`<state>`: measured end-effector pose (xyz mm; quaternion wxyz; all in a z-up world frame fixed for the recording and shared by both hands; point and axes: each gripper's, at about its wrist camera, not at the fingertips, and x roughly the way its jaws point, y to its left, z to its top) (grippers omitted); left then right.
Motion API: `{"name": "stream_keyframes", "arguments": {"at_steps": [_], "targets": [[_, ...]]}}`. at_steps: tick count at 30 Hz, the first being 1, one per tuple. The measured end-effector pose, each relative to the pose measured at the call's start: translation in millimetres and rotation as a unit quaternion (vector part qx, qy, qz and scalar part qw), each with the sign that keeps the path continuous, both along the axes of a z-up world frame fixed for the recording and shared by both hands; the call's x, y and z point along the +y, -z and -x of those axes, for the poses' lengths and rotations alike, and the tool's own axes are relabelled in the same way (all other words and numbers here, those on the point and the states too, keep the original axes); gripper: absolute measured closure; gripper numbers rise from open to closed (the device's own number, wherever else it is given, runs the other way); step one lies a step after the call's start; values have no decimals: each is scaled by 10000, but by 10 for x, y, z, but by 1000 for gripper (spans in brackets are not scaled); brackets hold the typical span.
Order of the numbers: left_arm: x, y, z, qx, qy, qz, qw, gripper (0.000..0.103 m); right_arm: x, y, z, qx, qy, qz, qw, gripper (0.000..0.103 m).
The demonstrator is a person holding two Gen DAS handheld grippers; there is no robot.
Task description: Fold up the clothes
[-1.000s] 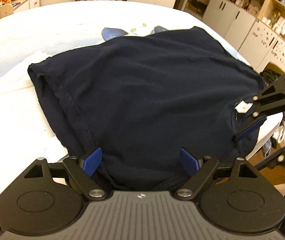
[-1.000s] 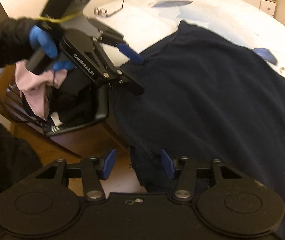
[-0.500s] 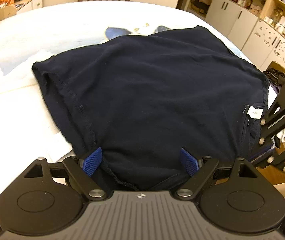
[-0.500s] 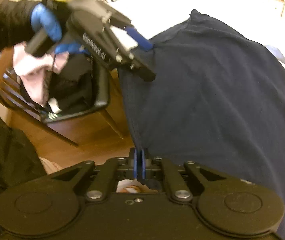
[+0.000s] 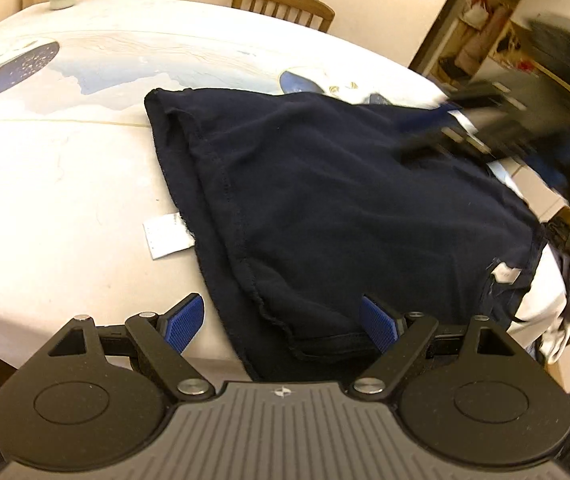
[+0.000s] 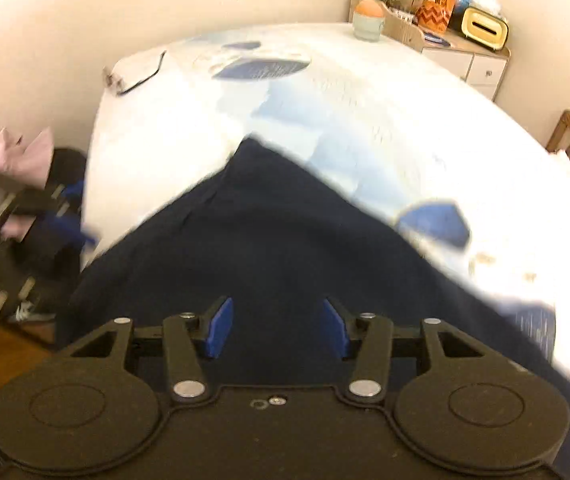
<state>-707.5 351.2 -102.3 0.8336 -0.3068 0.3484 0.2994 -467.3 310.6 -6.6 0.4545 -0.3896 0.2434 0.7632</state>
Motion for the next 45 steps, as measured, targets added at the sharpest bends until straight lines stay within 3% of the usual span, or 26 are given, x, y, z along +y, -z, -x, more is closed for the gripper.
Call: {"name": "stream_keyframes", "arguments": {"at_steps": [7,20,23,27,45], "targets": [[35,73,27,-25,-513,229,9984,18,903,118,514,473,-177,159,9986,0],[67,82,-18,-175,-997,318,9944,18,1228,563,1204,-334,213,457,9982,0],[96,58,-5,-274,-1112,297,9930,18,1210,591,1033,-23,529,418,9977,0],[197,7,59,-344,-1252,259,9912,18,1314,584,942,144,546,382,9977,0],[955,-167,195,331,-1749,71,9840,18,2885,670,827,369,752,309,9960,0]]}}
